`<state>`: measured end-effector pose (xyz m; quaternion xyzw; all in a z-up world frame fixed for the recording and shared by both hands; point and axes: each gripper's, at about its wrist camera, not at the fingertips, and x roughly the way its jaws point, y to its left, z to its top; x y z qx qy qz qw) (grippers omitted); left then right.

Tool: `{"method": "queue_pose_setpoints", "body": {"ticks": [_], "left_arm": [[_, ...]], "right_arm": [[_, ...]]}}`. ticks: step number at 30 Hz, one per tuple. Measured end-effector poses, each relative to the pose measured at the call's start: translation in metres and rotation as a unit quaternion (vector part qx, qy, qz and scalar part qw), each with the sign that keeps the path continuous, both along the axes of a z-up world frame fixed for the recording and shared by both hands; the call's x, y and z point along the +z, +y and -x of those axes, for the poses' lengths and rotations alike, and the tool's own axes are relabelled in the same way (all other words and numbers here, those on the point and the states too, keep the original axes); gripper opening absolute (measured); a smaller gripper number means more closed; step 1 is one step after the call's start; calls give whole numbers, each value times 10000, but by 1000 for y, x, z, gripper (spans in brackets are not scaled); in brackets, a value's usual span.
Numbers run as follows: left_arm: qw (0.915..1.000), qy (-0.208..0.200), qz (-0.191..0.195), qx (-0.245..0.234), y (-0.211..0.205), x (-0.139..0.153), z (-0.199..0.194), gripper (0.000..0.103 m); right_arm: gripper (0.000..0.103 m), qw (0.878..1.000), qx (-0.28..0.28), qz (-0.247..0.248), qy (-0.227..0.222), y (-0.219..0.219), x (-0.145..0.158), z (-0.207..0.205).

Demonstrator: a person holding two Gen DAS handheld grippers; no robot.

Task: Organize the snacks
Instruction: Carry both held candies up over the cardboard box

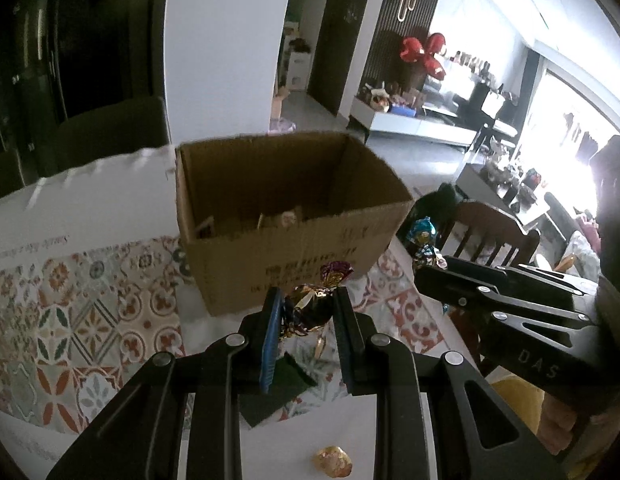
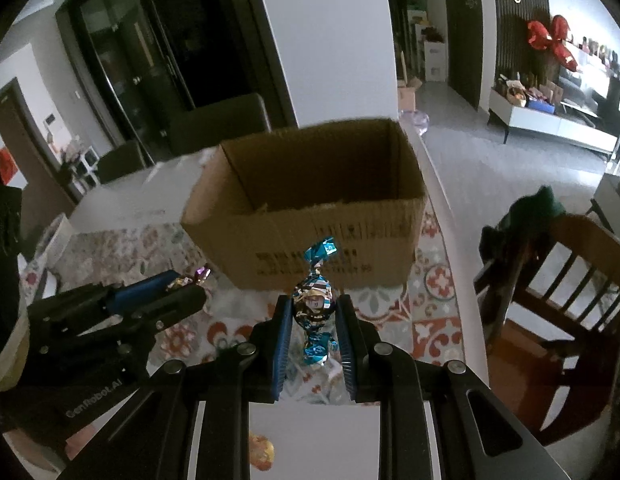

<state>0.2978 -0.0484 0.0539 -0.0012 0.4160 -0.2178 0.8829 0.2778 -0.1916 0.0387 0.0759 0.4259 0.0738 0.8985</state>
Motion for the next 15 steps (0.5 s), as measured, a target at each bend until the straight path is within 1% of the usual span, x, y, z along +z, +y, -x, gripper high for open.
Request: {"method": "queue_pose_setpoints", "body": {"ticks": [9,15], "left_arm": [[9994,-323,26,112,1,22,-11,26],[9985,-525,13,153,-1,34,-22,26]], "right_arm": [[24,9994,11,69,-353,-1,25,-11],[24,9988,59,51,-494,-3,35,-21]]}}
